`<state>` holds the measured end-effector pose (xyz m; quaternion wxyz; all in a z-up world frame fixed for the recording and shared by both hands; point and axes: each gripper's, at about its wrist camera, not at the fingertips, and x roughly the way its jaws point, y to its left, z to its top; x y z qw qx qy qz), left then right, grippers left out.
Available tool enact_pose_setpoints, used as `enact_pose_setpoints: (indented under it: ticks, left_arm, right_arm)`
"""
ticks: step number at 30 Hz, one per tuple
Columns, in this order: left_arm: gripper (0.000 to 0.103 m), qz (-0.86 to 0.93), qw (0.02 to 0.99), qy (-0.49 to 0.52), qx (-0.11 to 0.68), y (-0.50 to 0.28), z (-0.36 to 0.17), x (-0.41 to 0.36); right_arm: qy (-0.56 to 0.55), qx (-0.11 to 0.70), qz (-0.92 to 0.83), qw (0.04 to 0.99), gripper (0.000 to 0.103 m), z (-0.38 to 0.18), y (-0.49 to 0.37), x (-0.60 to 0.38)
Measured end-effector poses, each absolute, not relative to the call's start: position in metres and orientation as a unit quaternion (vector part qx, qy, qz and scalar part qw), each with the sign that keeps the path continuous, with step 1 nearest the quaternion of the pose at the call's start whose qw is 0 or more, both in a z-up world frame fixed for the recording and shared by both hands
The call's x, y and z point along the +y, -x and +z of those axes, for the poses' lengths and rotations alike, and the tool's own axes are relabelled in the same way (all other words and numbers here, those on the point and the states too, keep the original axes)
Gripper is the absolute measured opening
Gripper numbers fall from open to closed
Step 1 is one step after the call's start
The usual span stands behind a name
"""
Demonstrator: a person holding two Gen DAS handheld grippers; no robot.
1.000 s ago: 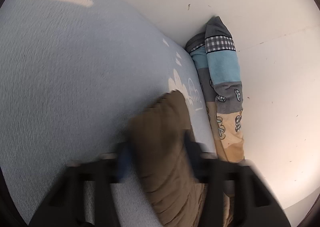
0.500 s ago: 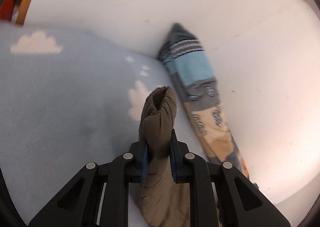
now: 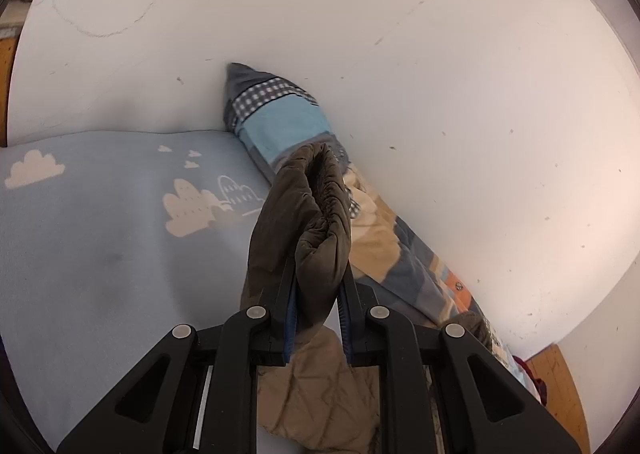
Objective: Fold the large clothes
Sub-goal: 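Lift the held sleeve and fold it across the jacket body with the left gripper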
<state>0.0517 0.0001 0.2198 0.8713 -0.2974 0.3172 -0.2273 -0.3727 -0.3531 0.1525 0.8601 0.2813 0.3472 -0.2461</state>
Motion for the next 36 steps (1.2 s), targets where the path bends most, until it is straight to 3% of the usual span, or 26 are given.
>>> enact_pose_setpoints:
  ticks: [23,36]
  left_arm:
    - [0.017,-0.383,0.851,0.182,0.310,0.101,0.353,-0.189]
    - [0.017,-0.435,0.814,0.108,0.370,0.189,0.303,-0.328]
  right_arm:
    - [-0.350,0.219,-0.348,0.842,0.075,0.194,0.463,-0.426]
    - [-0.387,0.172,-0.359,0.832,0.075,0.206,0.507,-0.444]
